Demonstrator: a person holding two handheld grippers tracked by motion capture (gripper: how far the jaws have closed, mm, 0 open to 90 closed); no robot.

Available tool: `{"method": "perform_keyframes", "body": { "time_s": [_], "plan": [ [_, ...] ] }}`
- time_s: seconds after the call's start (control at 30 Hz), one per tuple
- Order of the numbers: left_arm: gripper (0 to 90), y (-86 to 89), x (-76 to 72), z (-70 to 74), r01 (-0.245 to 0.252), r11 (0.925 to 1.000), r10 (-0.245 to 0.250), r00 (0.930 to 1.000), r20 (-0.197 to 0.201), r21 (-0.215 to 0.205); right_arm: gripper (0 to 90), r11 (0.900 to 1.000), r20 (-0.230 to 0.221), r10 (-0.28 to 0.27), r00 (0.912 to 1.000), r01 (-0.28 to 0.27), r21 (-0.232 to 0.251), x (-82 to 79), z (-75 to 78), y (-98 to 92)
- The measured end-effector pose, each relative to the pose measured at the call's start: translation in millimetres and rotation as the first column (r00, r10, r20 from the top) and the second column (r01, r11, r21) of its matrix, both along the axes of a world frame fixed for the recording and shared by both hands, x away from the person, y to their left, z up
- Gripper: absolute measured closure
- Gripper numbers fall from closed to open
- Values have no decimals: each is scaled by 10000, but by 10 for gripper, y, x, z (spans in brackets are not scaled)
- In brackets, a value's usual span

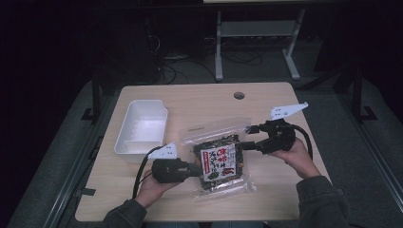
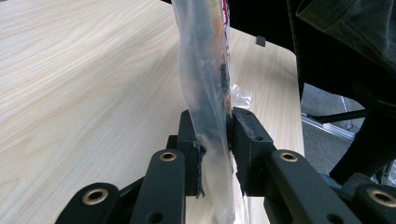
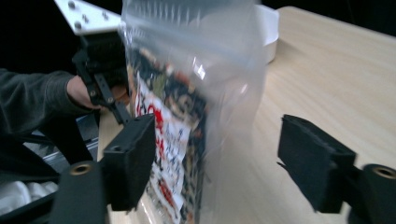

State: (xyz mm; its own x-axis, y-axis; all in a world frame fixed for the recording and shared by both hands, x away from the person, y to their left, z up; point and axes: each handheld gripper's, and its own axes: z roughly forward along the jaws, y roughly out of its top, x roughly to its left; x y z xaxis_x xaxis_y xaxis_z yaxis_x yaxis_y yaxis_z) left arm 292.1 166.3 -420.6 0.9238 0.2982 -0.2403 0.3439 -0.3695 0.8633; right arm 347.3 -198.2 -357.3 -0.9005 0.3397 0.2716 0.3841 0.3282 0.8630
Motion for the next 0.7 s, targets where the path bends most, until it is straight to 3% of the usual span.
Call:
{"method": "perform_keyframes", "body": {
  "time_s": [0.2,0.4,0.47,0.6,0.7],
  "plan": [
    [740,4,-6,5,2,10000,-2,10000,42,11,255,9993,-476,279,9985,-290,-241,-11,-224,89],
    [740,8,-11,13,71,10000,-71,9999,114,-5,348,9974,-560,636,9964,-653,-303,-2,-376,187],
    [740,14,-10,16,78,10000,-78,9999,122,-7,354,9961,-716,818,9941,-838,-262,7,-403,222],
    [739,34,3,18,5,10000,-5,9999,134,0,468,9914,-606,1298,9897,-1307,-112,-2,-412,282],
    [739,60,10,21,-91,10000,91,9997,205,14,499,9889,-583,1480,9873,-1485,-36,-22,-409,307]
  ]
}}
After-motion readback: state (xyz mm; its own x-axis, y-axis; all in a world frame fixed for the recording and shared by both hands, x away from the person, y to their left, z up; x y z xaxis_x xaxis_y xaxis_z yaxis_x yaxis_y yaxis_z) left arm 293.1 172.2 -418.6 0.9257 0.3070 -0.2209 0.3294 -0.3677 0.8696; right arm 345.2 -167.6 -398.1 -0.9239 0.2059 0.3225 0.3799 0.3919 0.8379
